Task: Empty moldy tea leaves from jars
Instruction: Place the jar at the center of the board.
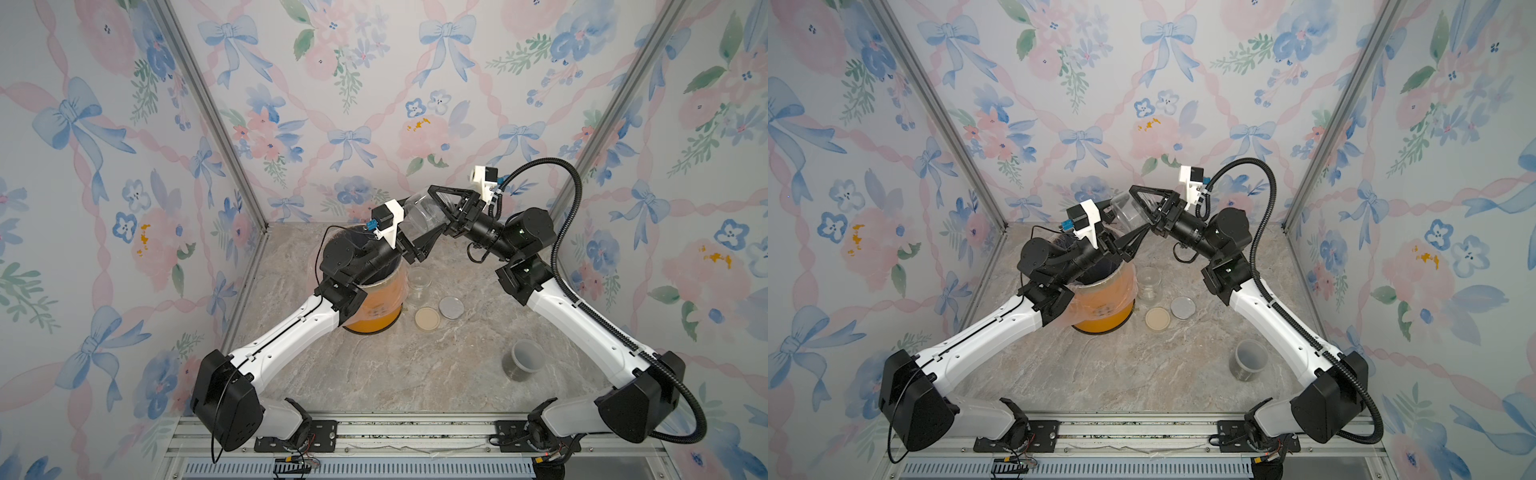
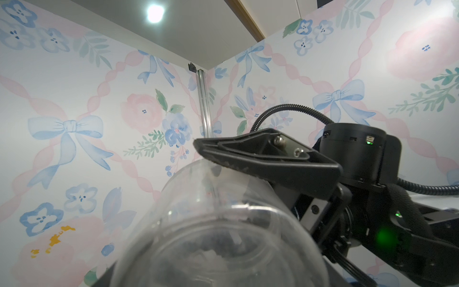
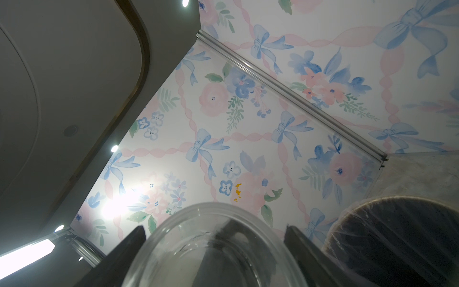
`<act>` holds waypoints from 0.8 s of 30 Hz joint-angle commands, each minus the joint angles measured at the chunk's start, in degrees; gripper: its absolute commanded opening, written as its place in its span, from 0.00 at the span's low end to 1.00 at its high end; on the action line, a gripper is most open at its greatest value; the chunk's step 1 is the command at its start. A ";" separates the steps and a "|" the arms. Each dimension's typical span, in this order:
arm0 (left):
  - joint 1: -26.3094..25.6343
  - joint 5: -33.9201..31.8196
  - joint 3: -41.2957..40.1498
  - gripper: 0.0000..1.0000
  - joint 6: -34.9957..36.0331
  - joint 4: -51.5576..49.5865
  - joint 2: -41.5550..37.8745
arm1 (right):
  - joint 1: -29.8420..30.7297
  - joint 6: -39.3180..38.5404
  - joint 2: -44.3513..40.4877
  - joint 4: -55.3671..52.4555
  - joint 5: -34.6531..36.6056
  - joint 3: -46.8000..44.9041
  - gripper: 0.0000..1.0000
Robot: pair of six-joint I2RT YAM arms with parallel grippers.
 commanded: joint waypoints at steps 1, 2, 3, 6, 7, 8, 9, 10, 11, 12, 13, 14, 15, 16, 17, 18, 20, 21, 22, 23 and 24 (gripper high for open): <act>-0.12 -0.08 0.76 0.69 0.36 0.30 0.52 | -0.80 0.07 -0.76 2.34 -1.10 0.39 0.83; -0.12 -0.16 0.67 0.70 0.32 0.30 0.54 | -0.83 0.17 -0.65 2.41 -1.00 0.39 0.82; -0.12 -0.18 0.59 0.71 0.36 0.30 0.39 | -0.83 0.25 -0.67 2.52 -0.88 0.34 0.82; -0.12 -0.24 0.42 0.75 0.36 0.35 0.45 | -0.83 0.69 -0.33 3.11 -1.01 0.66 0.80; -0.12 -0.25 0.43 0.76 0.44 0.28 0.37 | -0.84 0.78 -0.27 3.18 -1.01 0.68 0.79; -0.12 -0.31 0.33 0.78 0.61 0.30 0.26 | -0.80 0.72 -0.27 3.15 -1.05 0.74 0.79; -0.12 -0.42 0.31 0.82 0.77 0.29 0.20 | -0.88 0.66 -0.25 3.06 -1.13 0.75 0.79; -0.12 -0.64 0.08 0.85 1.11 0.30 -0.05 | -0.87 0.70 -0.37 2.98 -1.10 0.69 0.79; -0.12 -0.74 -0.09 0.88 1.48 0.30 -0.33 | -1.01 0.70 -0.45 3.02 -1.05 0.66 0.79; -0.12 -1.00 -0.30 0.93 1.99 0.30 -0.51 | -1.09 0.70 -0.49 3.01 -0.89 0.56 0.79; -0.12 -1.59 -0.56 0.98 2.40 0.30 -0.84 | -1.06 0.74 -0.61 3.00 -0.80 0.48 0.79; -0.12 -2.03 -0.83 0.98 2.81 0.30 -1.19 | -1.10 0.77 -0.69 2.95 -0.79 0.56 0.79; -0.12 -2.56 -1.13 0.98 3.30 0.28 -1.58 | -1.10 0.77 -0.70 2.95 -0.87 0.56 0.79; -0.12 -3.10 -1.48 0.98 3.79 0.24 -2.02 | -1.10 0.70 -0.77 2.67 -1.00 0.56 0.80; -0.12 -3.58 -1.82 0.98 4.22 0.15 -2.40 | -1.18 0.46 -0.81 2.45 -1.04 0.56 0.80; -0.12 -4.04 -2.11 0.98 4.70 -0.16 -2.86 | -1.34 0.18 -0.90 1.93 -1.16 0.54 0.80; -0.12 -4.70 -2.49 0.98 5.78 -1.15 -3.86 | -1.77 -0.44 -1.32 0.85 -1.30 0.28 0.80; -0.08 -5.06 -2.71 0.98 6.49 -1.92 -4.54 | -2.12 -0.79 -1.65 0.19 -1.23 -0.05 0.81; -0.03 -5.31 -2.88 0.98 7.13 -2.83 -5.24 | -2.48 -1.17 -2.00 -0.49 -1.40 -0.50 0.81; -0.03 -5.45 -2.94 0.98 7.65 -3.73 -5.84 | -2.97 -1.72 -2.39 -1.33 -1.48 -0.93 0.81; -0.04 -5.61 -3.10 0.98 8.12 -4.97 -6.55 | -3.56 -2.61 -2.92 -2.64 -1.67 -1.51 0.81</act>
